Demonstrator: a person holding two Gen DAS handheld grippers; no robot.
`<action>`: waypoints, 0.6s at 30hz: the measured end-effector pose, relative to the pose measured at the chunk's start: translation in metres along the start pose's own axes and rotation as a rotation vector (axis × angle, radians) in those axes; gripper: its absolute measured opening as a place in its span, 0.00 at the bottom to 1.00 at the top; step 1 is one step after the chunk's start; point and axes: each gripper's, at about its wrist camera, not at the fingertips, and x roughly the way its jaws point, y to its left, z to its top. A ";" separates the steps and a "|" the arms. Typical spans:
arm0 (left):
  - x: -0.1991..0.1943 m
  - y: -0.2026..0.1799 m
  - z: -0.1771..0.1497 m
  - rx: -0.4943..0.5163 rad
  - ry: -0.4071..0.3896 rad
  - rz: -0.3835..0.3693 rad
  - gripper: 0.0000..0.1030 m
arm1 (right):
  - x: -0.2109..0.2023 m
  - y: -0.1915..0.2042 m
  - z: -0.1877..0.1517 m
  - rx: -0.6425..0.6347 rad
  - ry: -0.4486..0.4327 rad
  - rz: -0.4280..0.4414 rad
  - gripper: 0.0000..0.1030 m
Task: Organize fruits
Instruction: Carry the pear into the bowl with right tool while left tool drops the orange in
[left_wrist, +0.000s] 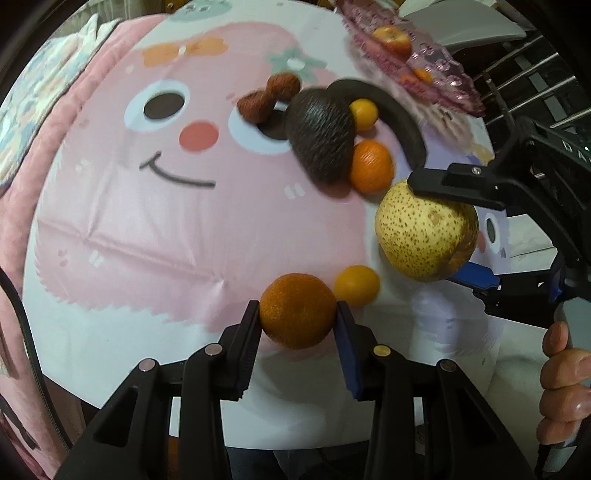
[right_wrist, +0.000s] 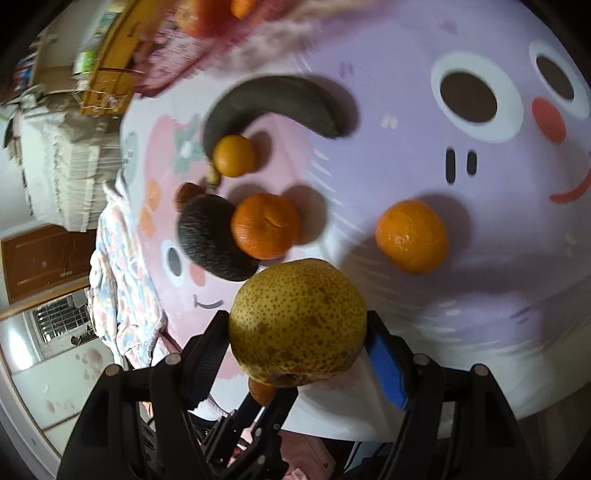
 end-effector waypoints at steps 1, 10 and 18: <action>-0.005 -0.003 0.003 0.010 -0.012 -0.002 0.36 | -0.007 0.002 0.000 -0.016 -0.017 0.010 0.70; -0.057 -0.025 0.045 0.080 -0.135 -0.042 0.36 | -0.071 0.020 0.008 -0.136 -0.191 0.044 0.70; -0.081 -0.054 0.085 0.123 -0.233 -0.092 0.36 | -0.108 0.036 0.036 -0.196 -0.342 0.060 0.70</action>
